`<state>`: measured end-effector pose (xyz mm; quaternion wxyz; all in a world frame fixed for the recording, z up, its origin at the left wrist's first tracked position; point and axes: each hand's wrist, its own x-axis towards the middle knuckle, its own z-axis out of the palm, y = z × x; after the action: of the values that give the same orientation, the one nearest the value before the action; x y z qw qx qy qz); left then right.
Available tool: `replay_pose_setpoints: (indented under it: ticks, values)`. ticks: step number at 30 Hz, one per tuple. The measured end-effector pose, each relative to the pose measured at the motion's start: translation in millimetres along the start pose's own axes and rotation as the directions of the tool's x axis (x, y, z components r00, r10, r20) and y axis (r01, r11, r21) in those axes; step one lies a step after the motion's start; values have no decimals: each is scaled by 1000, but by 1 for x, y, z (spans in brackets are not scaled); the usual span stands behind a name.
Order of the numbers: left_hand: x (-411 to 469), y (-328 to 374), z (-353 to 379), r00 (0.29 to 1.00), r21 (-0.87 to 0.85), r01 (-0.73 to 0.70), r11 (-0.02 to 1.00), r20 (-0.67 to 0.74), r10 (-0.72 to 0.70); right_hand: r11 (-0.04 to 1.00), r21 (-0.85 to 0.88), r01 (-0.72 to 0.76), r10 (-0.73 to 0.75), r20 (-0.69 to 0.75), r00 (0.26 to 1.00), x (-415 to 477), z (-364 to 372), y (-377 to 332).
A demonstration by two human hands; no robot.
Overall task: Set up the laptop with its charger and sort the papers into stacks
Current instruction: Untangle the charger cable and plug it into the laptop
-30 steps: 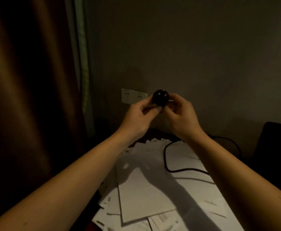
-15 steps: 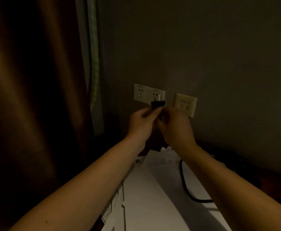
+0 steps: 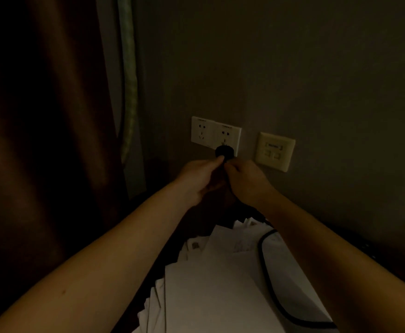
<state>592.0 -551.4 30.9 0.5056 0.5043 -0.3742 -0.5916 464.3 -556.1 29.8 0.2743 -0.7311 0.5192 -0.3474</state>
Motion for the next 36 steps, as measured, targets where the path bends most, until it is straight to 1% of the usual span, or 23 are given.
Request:
replay_pose_setpoints:
  ticks: [2, 3, 6, 8, 11, 14, 17, 20, 23, 27, 32, 36]
  values:
    - [11, 3, 0, 1000, 13, 13, 1000, -26, -13, 999, -35, -23, 23, 11, 1000, 10, -2, 1]
    - [17, 4, 0, 999, 16, 18, 1000, -36, -18, 999, -31, -36, 36, -27, 999, 15, -2, 2]
    - [31, 9, 2, 999, 44, 1, 999, -45, 1, 998, 28, -57, 62, -208, 976, 32, 1, 7]
    - [39, 11, 1, 999, 110, 1, 994, -52, 5, 988, 121, -96, 125, -255, 959, 44, 3, 10]
    - [48, 14, 2, 994, 217, -7, 976, -102, 30, 972, 146, -186, 216, -228, 949, 63, 6, 14]
    - [56, 17, 6, 987, 233, -62, 970, -129, 94, 960, 157, -232, 264, -229, 937, 77, 9, 22]
    - [62, 18, 12, 986, 251, -57, 966, -139, 94, 959, 144, -243, 272, -237, 933, 85, 10, 27]
    - [64, 18, 15, 984, 254, -69, 965, -139, 107, 946, 198, -257, 303, -257, 918, 93, 12, 32]
    - [65, 17, 17, 981, 269, -81, 960, -148, 125, 933, 230, -278, 331, -241, 912, 96, 14, 36]
    - [68, 17, 15, 983, 263, -69, 962, -147, 110, 933, 261, -249, 317, -266, 910, 98, 17, 38]
    - [76, 18, 10, 979, 287, -89, 954, -150, 136, 926, 284, -248, 322, -255, 912, 103, 18, 36]
    - [88, 18, 7, 965, 344, -143, 928, -161, 209, 904, 342, -258, 360, -278, 891, 108, 20, 34]
